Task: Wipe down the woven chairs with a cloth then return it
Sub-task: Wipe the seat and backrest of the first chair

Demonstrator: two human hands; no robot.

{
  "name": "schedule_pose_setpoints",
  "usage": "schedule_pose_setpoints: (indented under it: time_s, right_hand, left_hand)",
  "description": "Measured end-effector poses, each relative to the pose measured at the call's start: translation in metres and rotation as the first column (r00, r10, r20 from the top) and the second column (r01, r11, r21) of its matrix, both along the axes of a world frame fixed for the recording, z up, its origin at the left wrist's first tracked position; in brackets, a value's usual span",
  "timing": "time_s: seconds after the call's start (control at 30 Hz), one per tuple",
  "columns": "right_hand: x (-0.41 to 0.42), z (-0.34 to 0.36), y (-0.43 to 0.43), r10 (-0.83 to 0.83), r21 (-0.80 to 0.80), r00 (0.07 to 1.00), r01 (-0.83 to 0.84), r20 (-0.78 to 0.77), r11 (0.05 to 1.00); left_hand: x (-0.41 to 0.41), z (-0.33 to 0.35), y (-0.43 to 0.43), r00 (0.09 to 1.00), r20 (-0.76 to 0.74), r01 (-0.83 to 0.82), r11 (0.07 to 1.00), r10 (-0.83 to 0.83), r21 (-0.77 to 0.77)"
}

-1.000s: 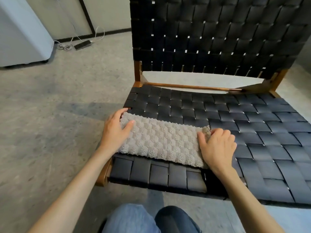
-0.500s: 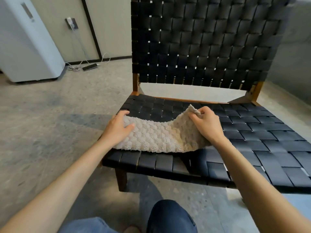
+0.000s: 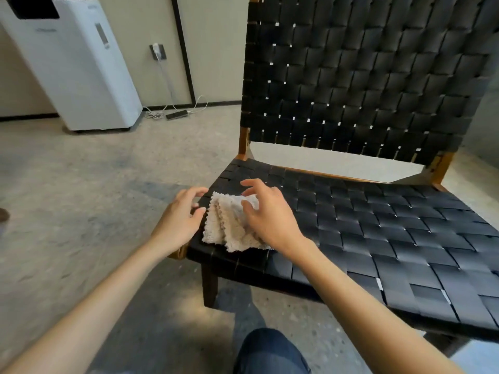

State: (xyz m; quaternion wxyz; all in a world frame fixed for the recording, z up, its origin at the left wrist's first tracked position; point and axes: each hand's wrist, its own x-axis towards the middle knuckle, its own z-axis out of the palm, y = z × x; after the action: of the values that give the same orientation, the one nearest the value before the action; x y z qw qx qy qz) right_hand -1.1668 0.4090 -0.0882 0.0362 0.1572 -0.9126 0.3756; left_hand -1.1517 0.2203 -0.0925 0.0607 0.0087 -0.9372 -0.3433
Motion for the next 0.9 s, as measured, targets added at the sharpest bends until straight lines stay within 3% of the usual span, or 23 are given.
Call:
schedule_pose_setpoints:
  time_s: [0.03,0.07,0.17,0.23,0.43,0.67,0.9]
  right_hand:
    - [-0.001,-0.007,0.001,-0.014,0.108,0.997,0.023,-0.078,0.994]
    - [-0.002,-0.013,0.000,0.010,0.188,0.998,0.002,-0.063,0.982]
    - [-0.002,-0.030,-0.017,0.100,0.339,0.980,-0.155,0.173,0.928]
    - [-0.003,-0.035,-0.029,0.091,0.404,0.978,-0.161,0.186,0.900]
    - [-0.010,-0.040,-0.037,-0.011,0.424,0.992,-0.043,0.125,0.905]
    - [-0.060,-0.050,-0.042,-0.175,0.399,0.971,0.097,0.163,0.912]
    - [-0.132,-0.070,-0.048,-0.269,0.376,0.948,0.189,0.172,0.907]
  left_hand:
    - [0.000,0.000,-0.003,1.000,-0.007,0.014,0.999,-0.014,-0.041]
    - [0.000,-0.001,-0.006,0.999,0.001,0.032,0.996,-0.032,-0.083]
    - [-0.006,-0.008,-0.011,0.992,0.099,0.093,0.986,-0.080,-0.137]
    - [-0.010,-0.015,-0.009,0.987,0.148,0.082,0.993,-0.068,-0.090]
    - [-0.029,-0.024,-0.011,0.986,0.163,0.051,0.997,-0.039,-0.066]
    - [-0.067,-0.031,-0.004,0.991,0.134,0.043,0.991,-0.025,-0.130]
    - [-0.107,-0.045,0.000,0.967,0.243,0.108,0.985,-0.072,-0.135]
